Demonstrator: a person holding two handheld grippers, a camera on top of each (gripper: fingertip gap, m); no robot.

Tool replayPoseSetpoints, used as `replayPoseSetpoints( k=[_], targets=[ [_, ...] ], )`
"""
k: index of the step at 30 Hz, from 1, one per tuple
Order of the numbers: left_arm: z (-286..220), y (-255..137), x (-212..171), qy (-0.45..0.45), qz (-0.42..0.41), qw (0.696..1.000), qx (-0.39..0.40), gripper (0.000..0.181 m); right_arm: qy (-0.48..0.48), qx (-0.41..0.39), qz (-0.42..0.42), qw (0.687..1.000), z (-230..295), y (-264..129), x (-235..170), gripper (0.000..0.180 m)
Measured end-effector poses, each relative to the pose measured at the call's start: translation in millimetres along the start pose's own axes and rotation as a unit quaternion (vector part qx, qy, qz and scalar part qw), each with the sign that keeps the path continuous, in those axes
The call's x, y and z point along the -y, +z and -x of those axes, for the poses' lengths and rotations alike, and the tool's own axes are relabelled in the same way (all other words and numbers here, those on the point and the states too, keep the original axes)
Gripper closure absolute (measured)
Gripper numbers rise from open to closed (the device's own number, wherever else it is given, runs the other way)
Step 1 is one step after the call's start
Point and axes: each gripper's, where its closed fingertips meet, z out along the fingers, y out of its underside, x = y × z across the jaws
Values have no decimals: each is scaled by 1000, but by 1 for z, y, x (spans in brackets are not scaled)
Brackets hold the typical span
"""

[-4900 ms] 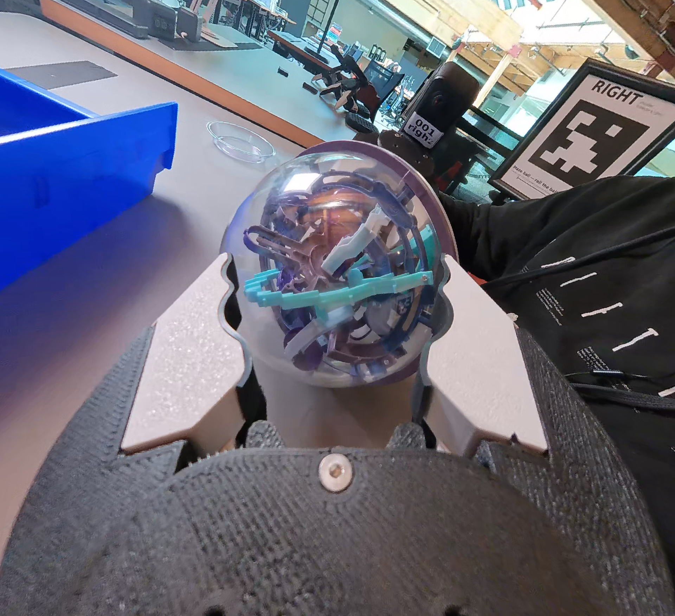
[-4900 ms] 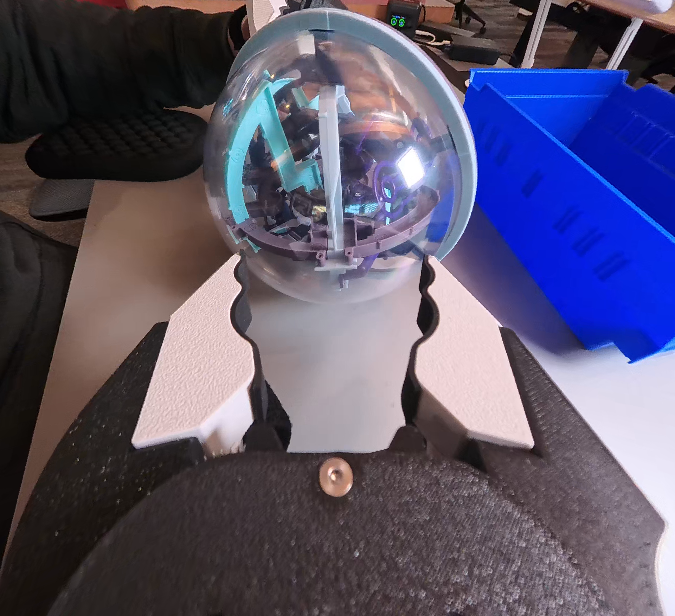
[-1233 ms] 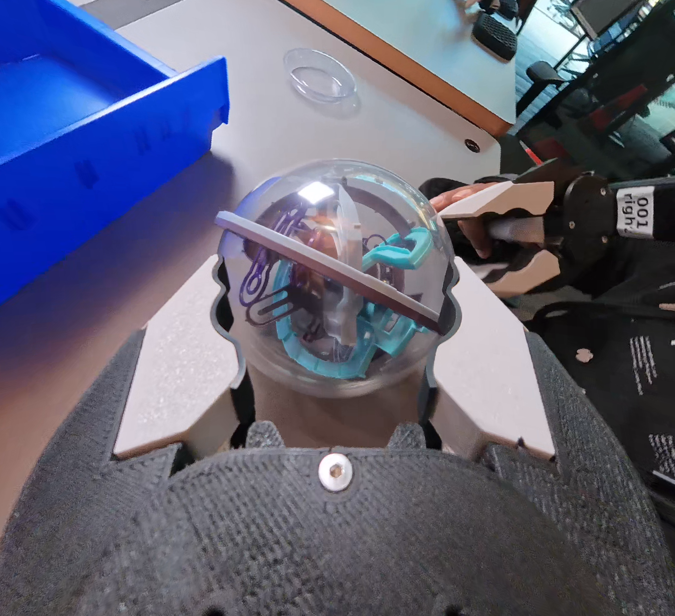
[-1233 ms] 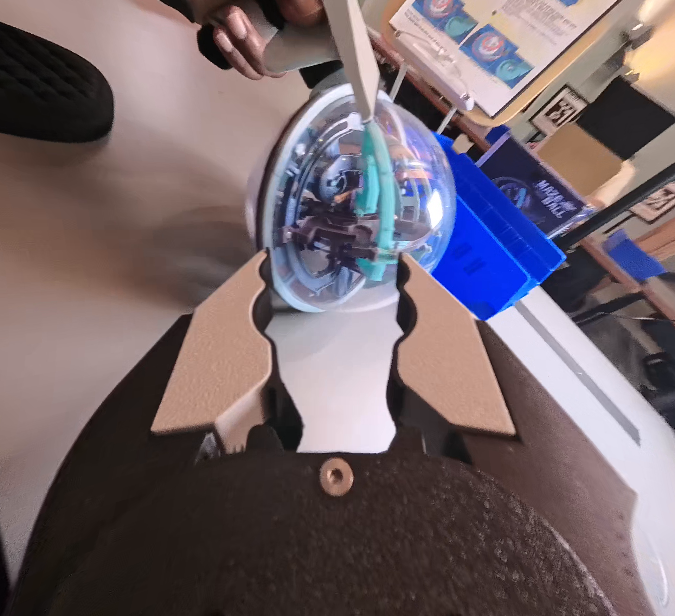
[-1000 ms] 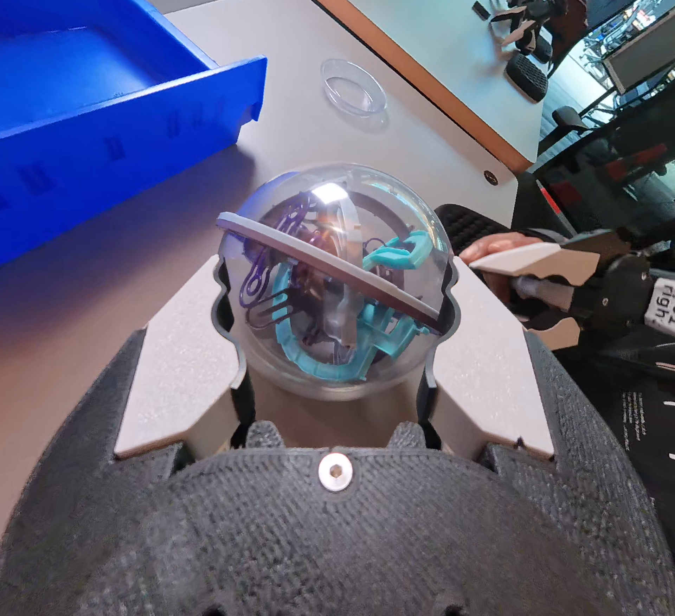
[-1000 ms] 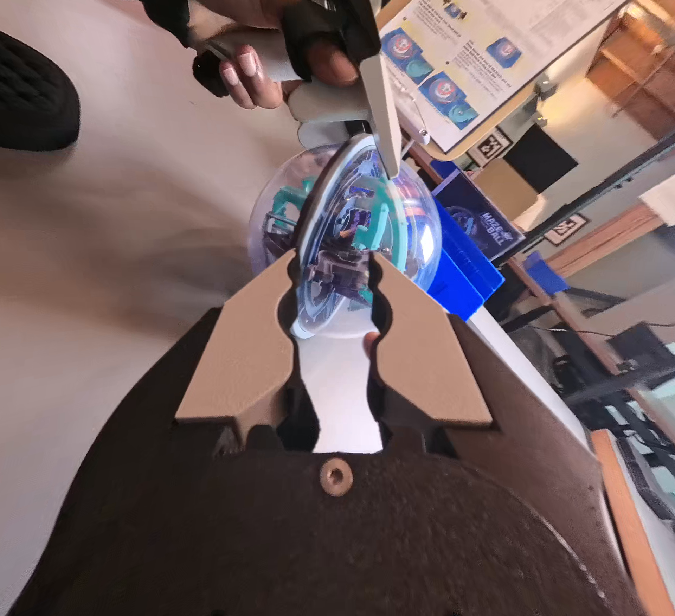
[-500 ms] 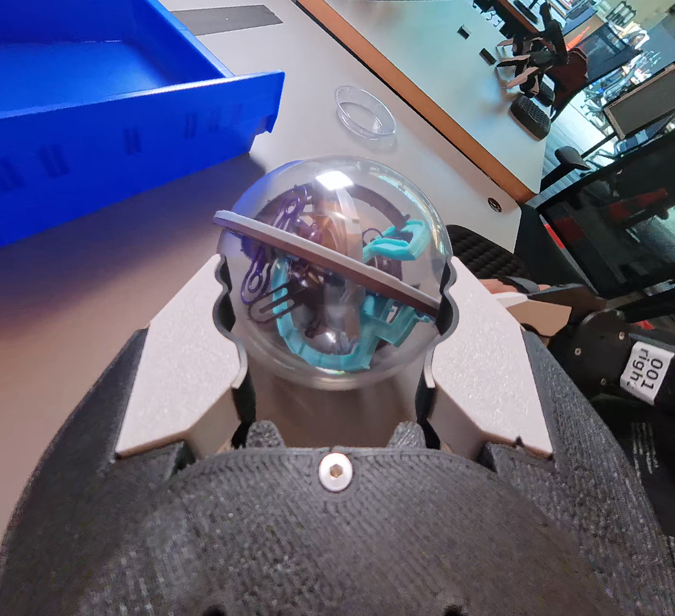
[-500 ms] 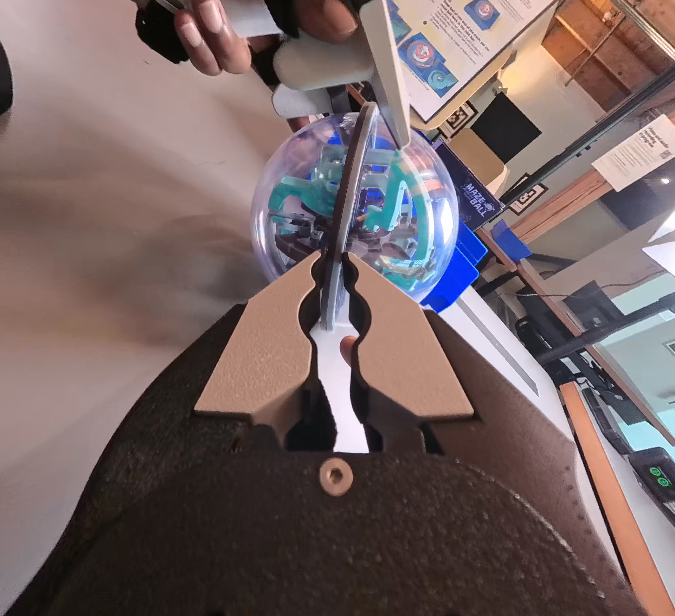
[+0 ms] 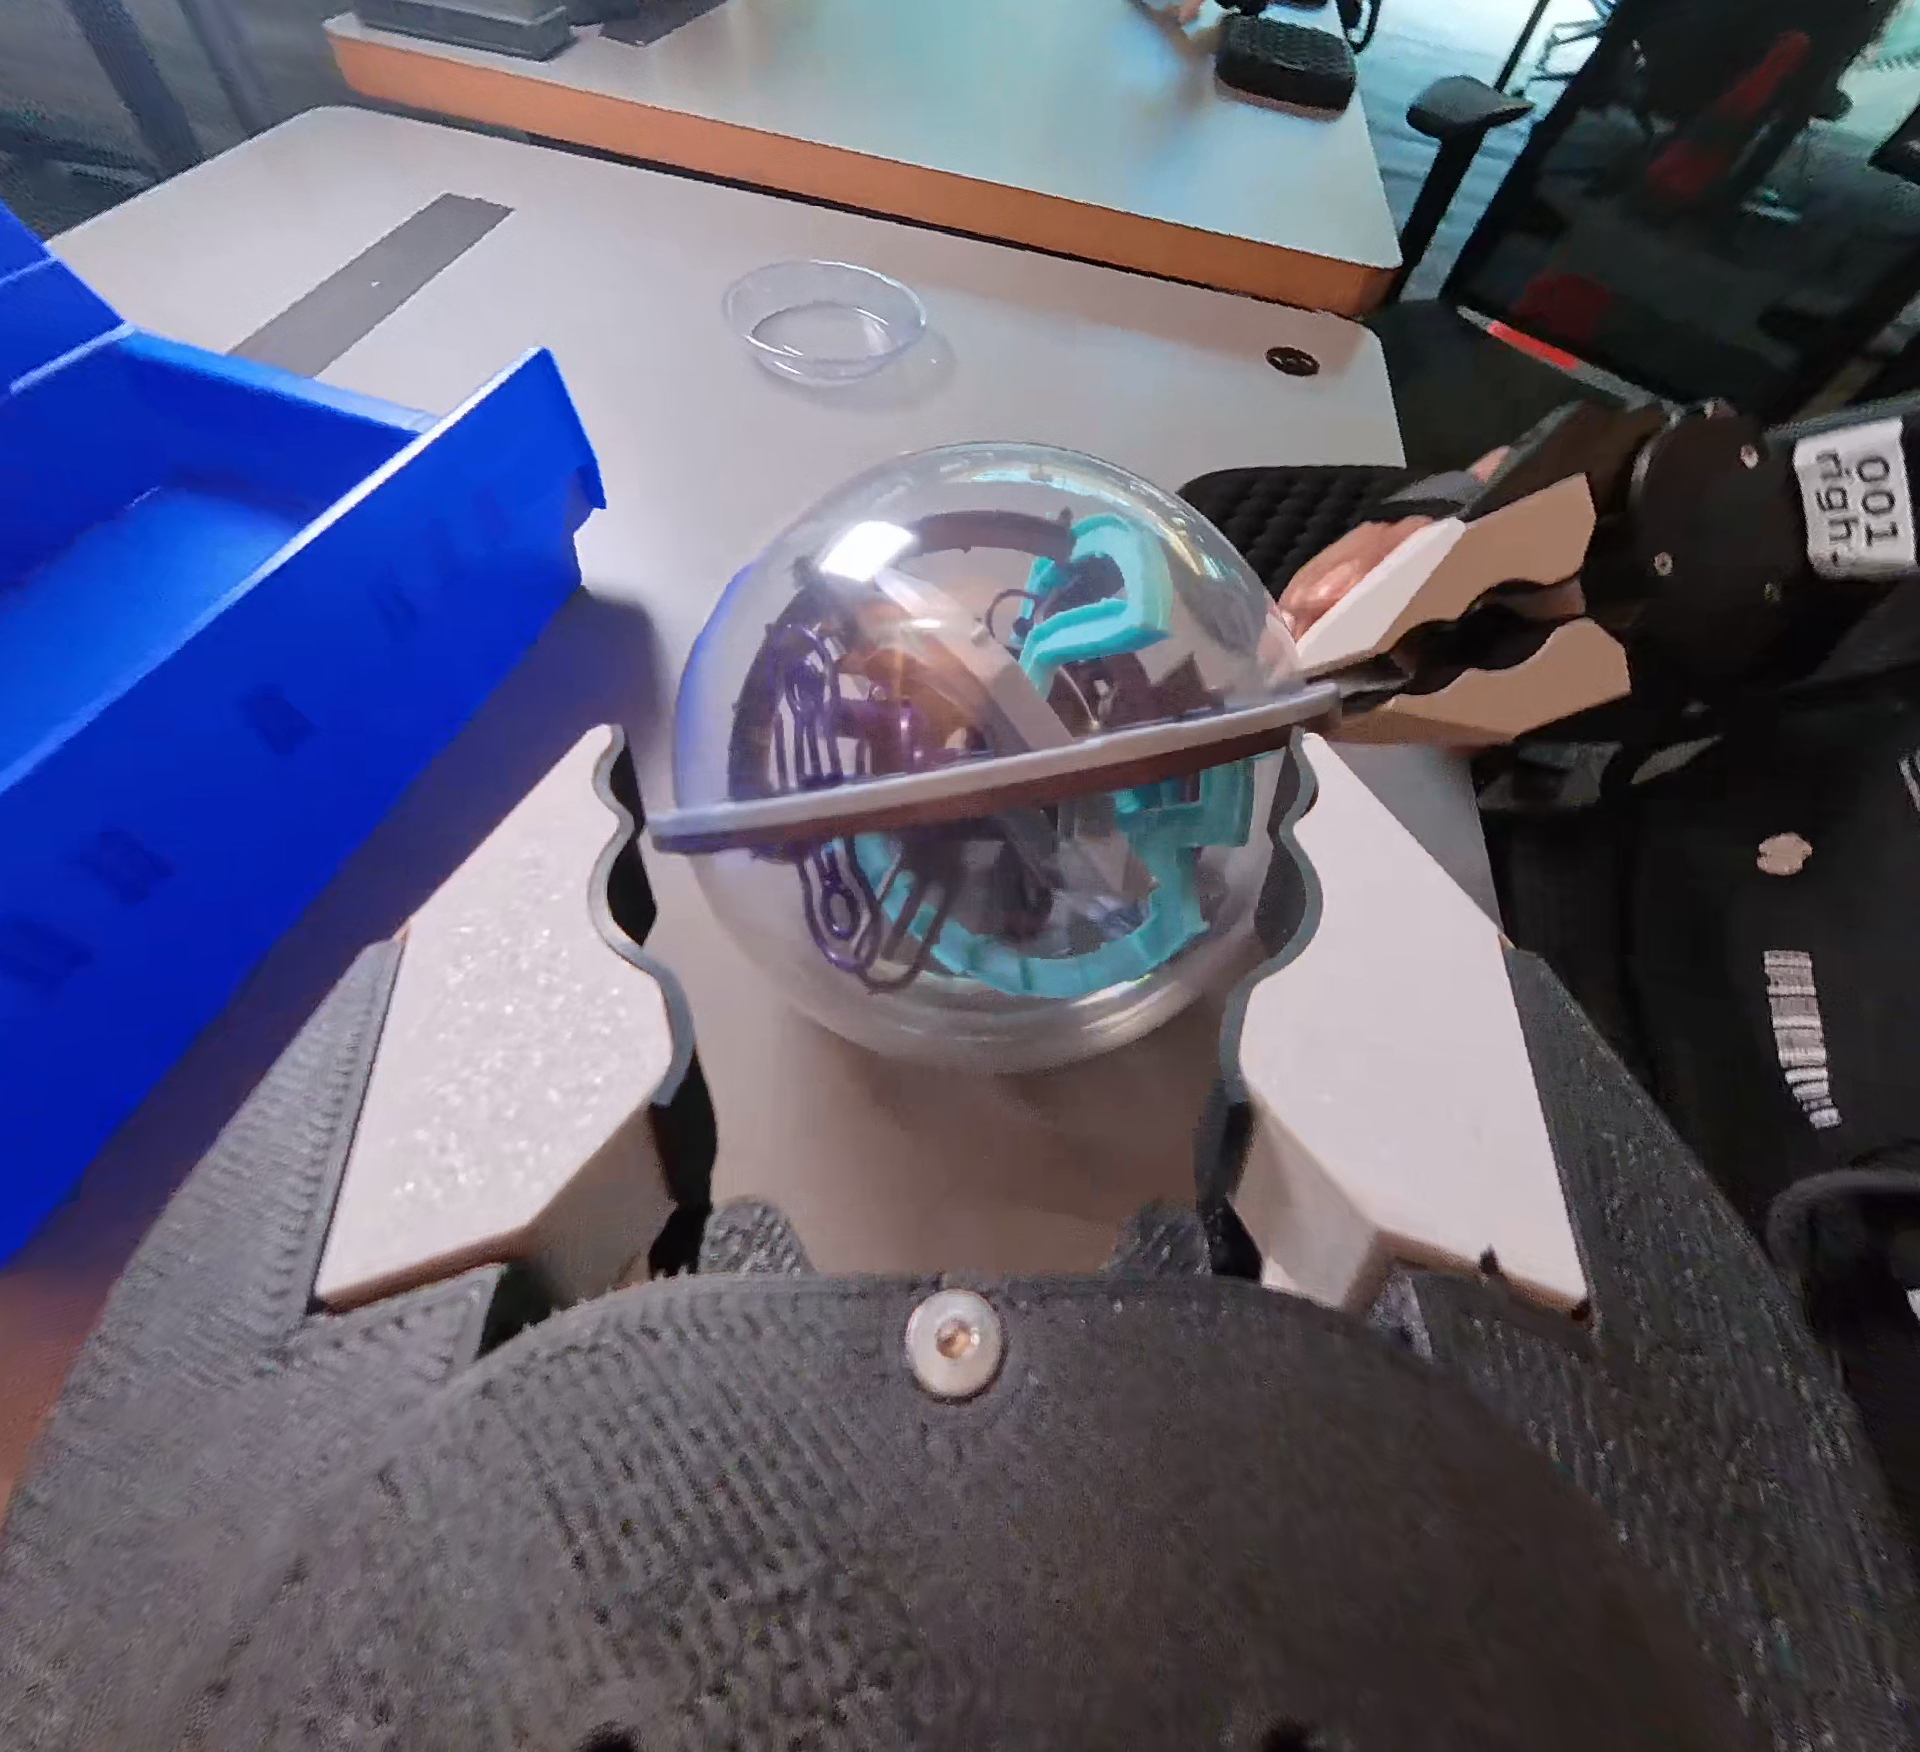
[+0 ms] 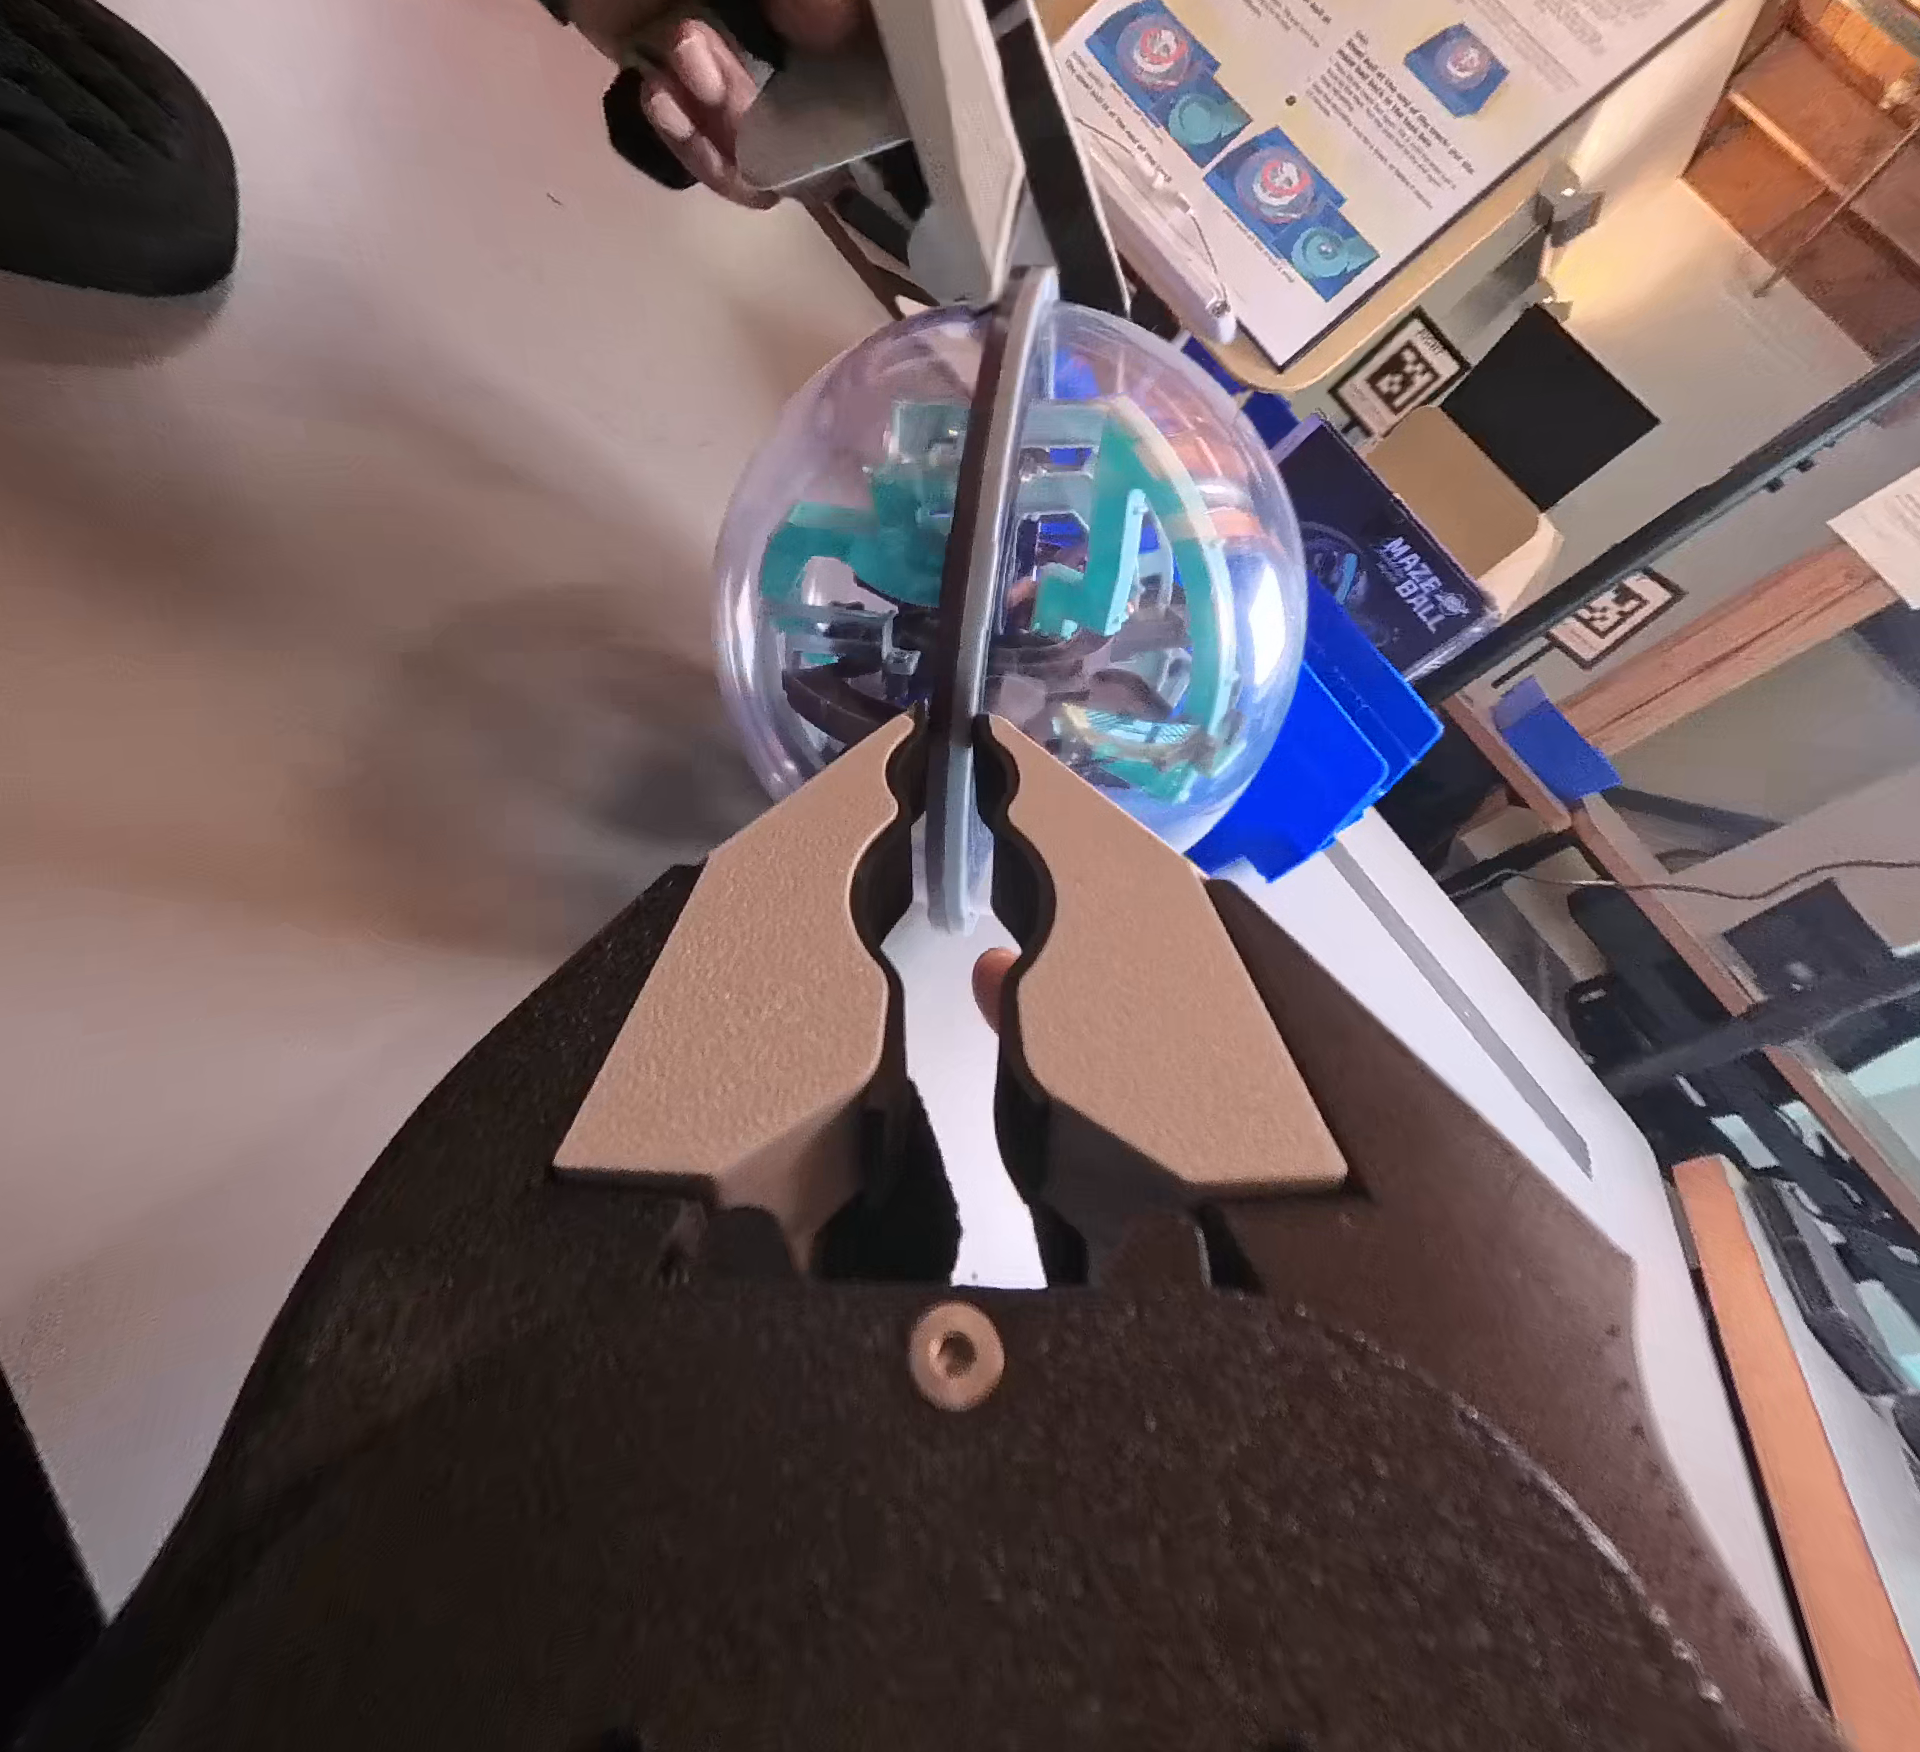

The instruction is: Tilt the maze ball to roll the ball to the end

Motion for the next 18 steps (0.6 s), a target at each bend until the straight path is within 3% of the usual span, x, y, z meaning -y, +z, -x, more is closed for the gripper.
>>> replayPoseSetpoints(
  k=[2,7,11,13,18],
  targets=[
    [-7,-2,-4,32,15,999,-30,81,12,14,-1,1000,-4,-4,-1,175],
    [-18,-8,-15,111,40,991,-56,108,-21,56,-29,998,-13,-14,3,175],
    [-24,-15,-15,147,28,987,-57,152,-28,92,-48,994,-21,-18,11,174],
    [-24,-15,-15,158,23,986,-43,162,-28,105,-52,993,-23,-17,11,175],
    [-26,-17,-16,206,11,978,-18,165,-21,132,-53,990,-25,-15,11,174]
  ],
)
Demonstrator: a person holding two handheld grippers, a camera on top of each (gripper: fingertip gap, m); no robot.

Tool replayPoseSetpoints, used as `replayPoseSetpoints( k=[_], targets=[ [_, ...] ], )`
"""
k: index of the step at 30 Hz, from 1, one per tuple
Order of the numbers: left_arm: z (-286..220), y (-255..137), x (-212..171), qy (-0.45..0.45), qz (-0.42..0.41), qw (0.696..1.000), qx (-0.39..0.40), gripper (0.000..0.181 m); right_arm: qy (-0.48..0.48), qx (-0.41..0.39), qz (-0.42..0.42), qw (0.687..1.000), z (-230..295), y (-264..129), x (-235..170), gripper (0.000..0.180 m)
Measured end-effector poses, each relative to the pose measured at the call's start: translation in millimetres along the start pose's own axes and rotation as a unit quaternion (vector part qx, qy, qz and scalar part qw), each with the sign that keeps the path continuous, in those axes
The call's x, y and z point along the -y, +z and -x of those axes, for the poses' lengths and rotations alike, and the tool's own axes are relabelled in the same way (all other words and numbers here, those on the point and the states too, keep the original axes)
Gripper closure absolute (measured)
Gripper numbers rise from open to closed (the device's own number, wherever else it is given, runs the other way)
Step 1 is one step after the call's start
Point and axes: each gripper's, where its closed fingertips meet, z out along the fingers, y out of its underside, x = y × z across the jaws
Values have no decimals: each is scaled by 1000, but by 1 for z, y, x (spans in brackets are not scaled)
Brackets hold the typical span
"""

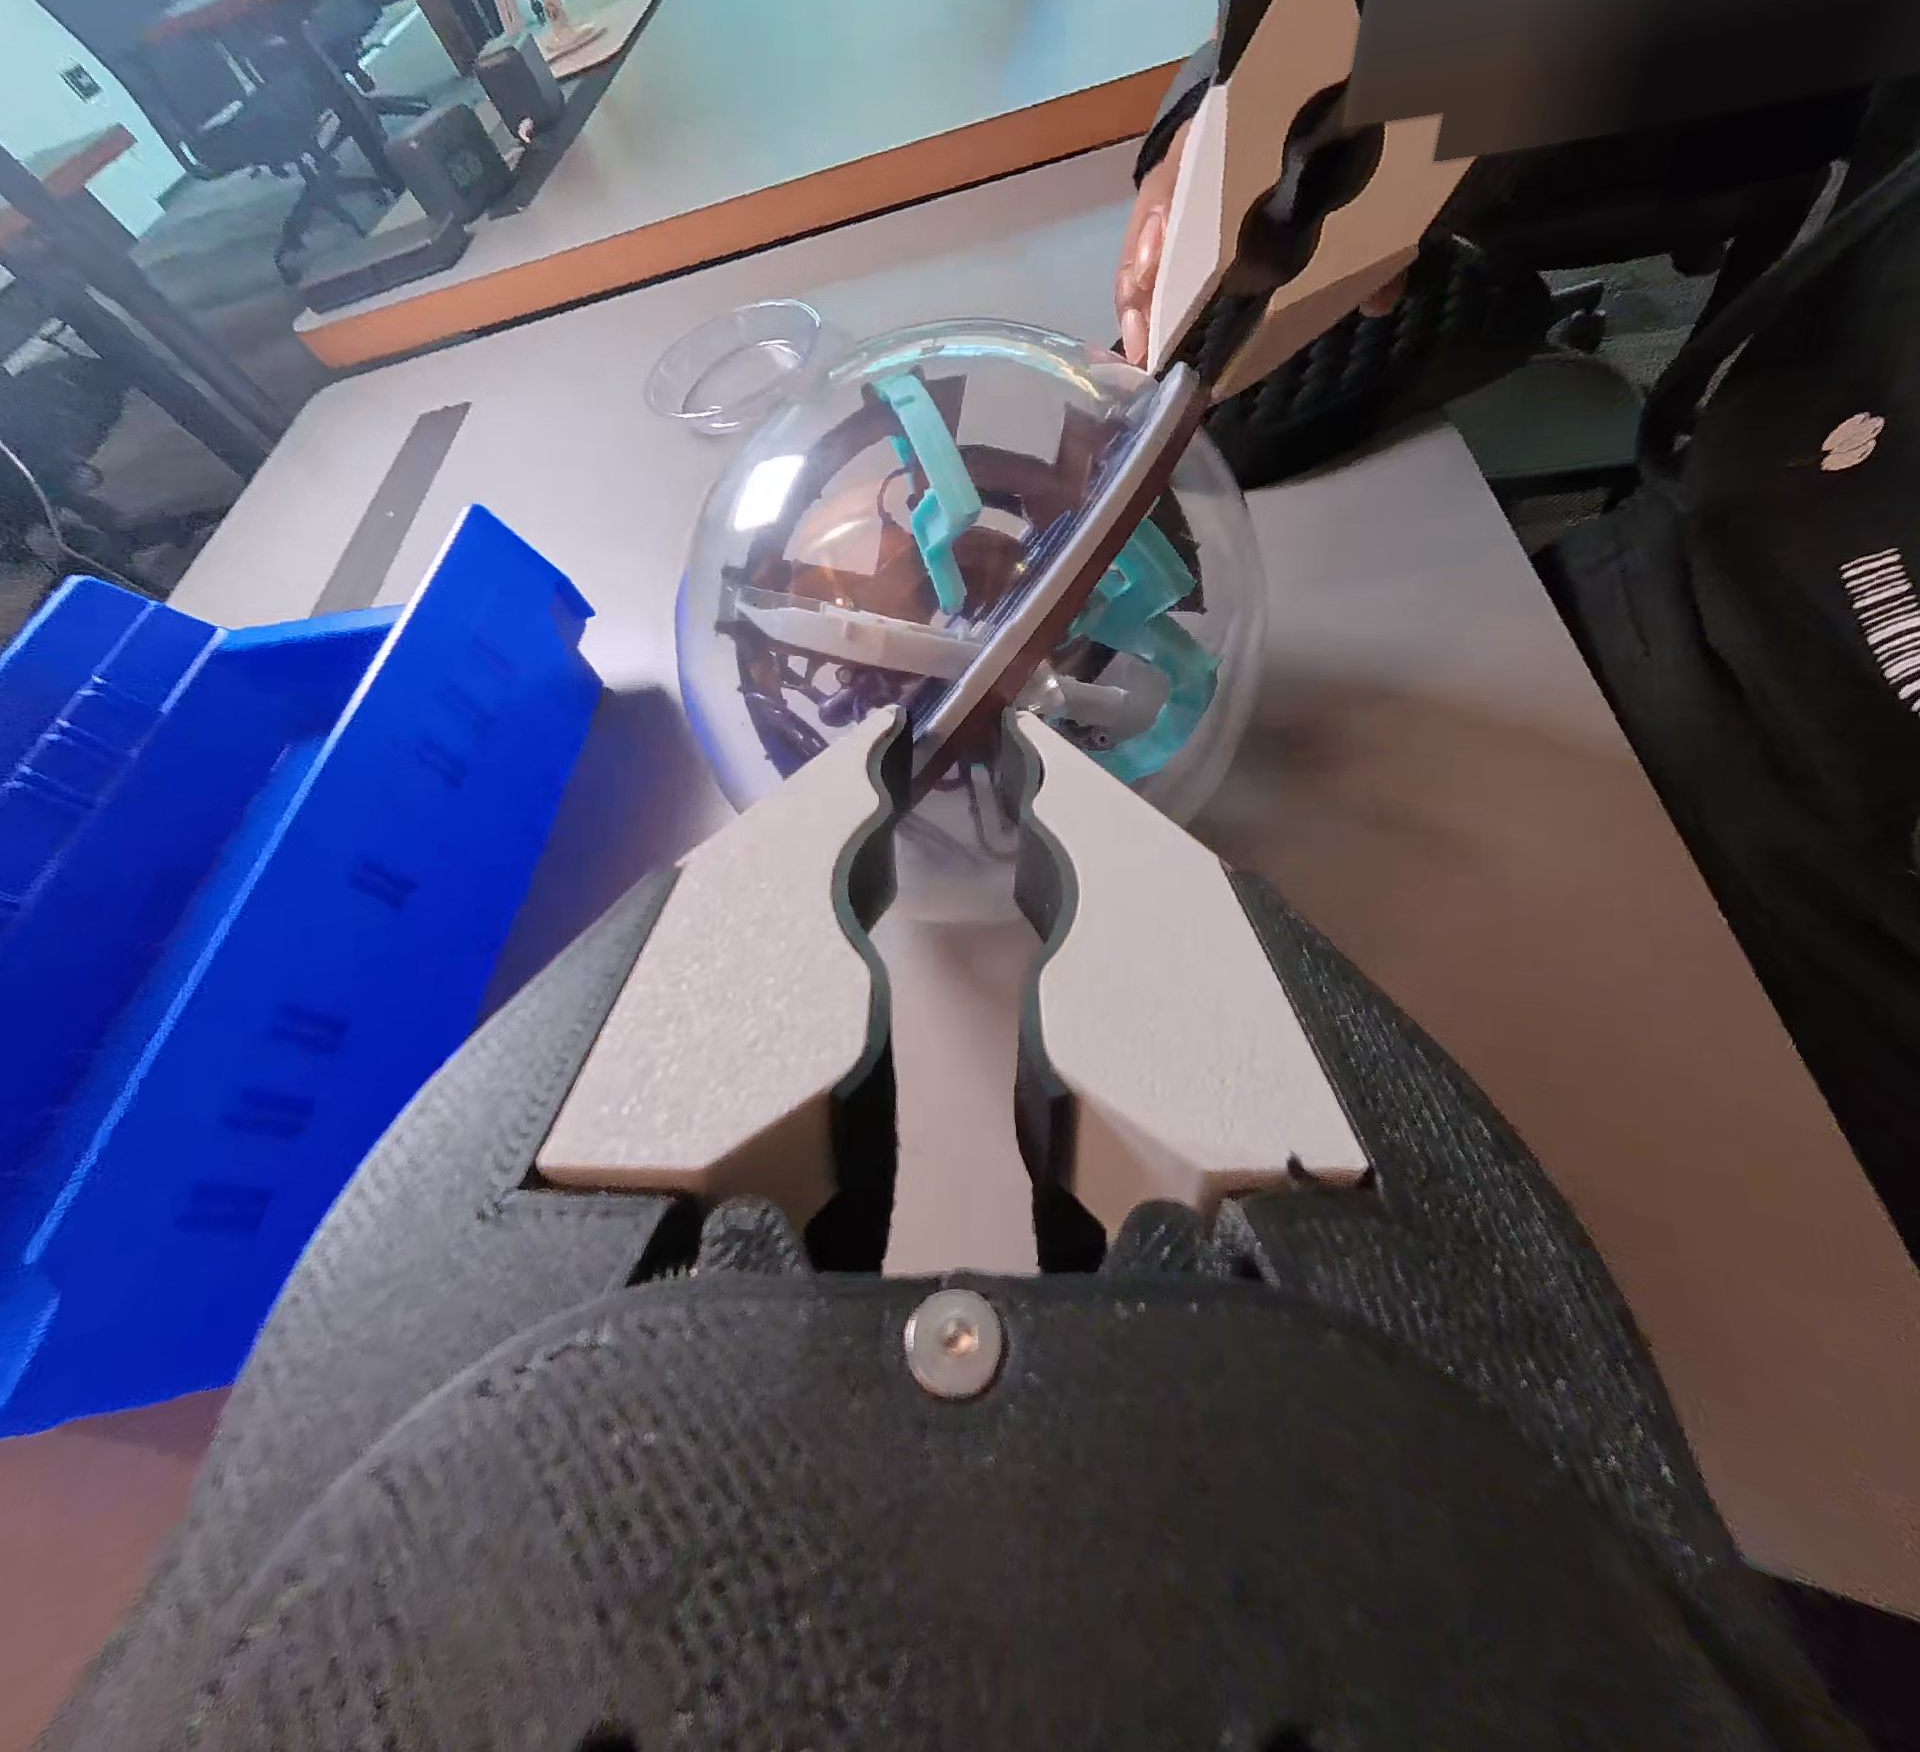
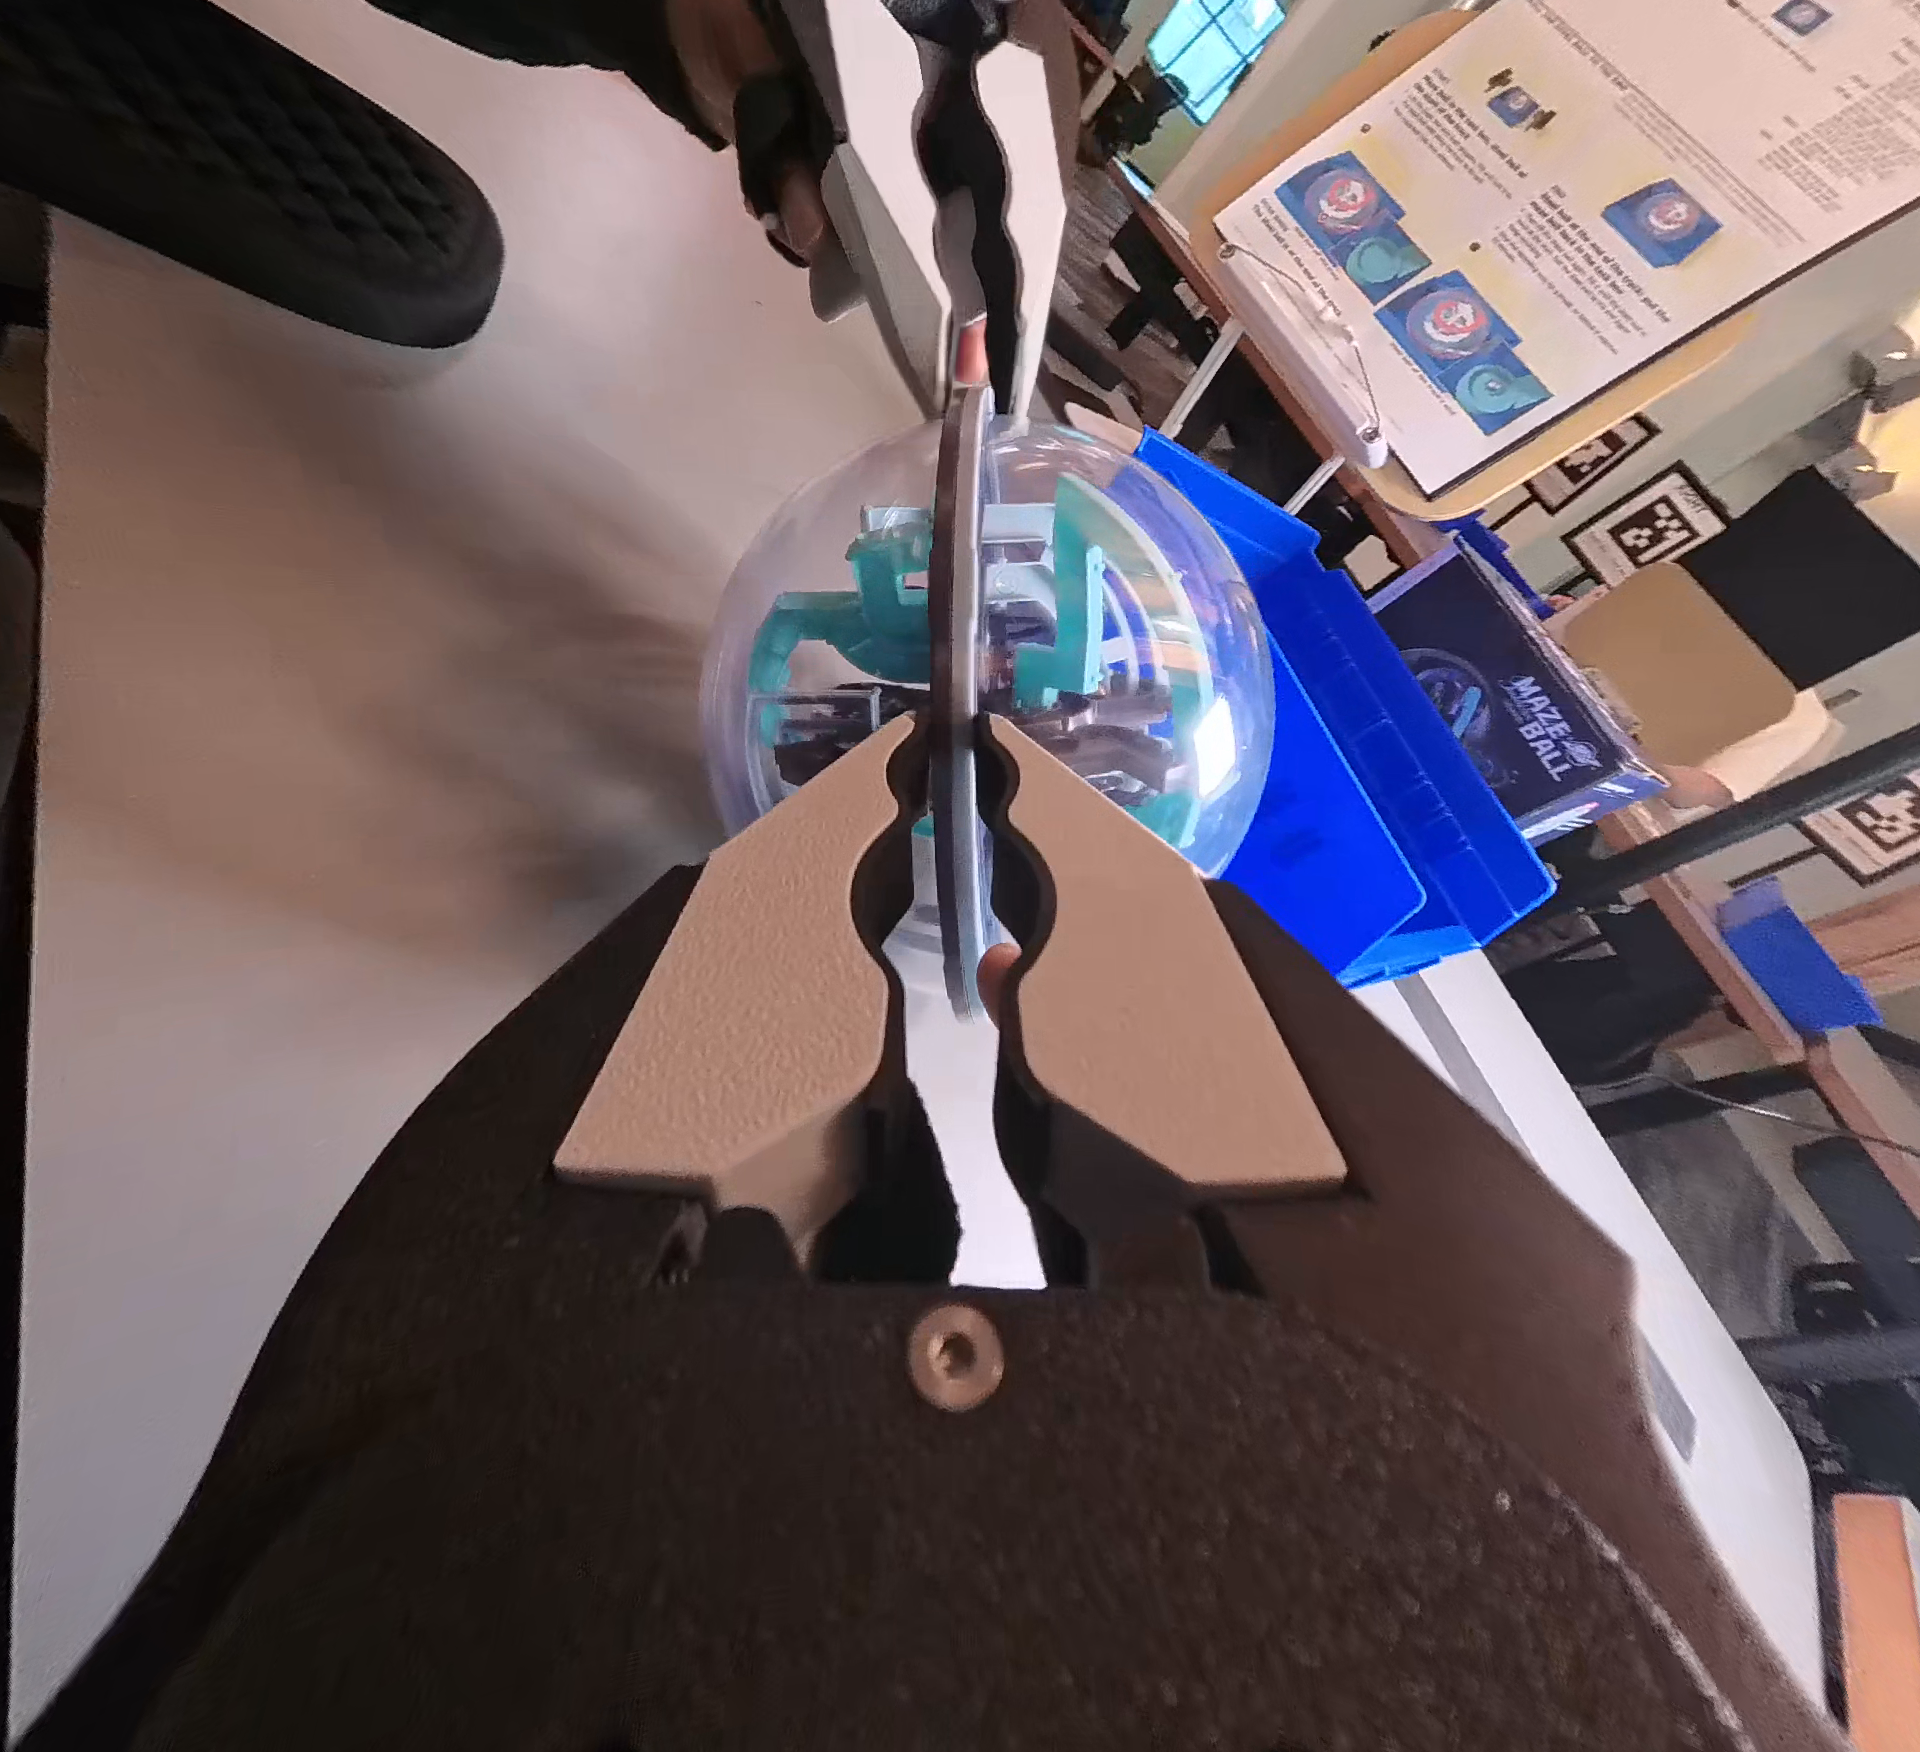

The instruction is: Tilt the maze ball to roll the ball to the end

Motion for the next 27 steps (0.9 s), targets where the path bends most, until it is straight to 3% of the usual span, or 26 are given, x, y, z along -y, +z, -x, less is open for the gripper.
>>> replayPoseSetpoints(
  k=[4,9,18,24,27],
  targets=[
    [-7,2,3,39,5,999,6,152,-14,18,8,1000,-1,2,3,174],
    [-9,4,4,70,6,997,17,169,-28,45,5,999,-3,3,7,174],
    [-21,9,-8,83,0,996,41,172,-24,43,-16,999,-19,-1,16,171],
    [-25,8,-14,69,-13,996,51,172,8,50,2,999,-44,-12,3,149],
    [-29,8,-19,68,-10,996,49,172,20,65,23,997,-51,-15,-13,150]
  ],
)
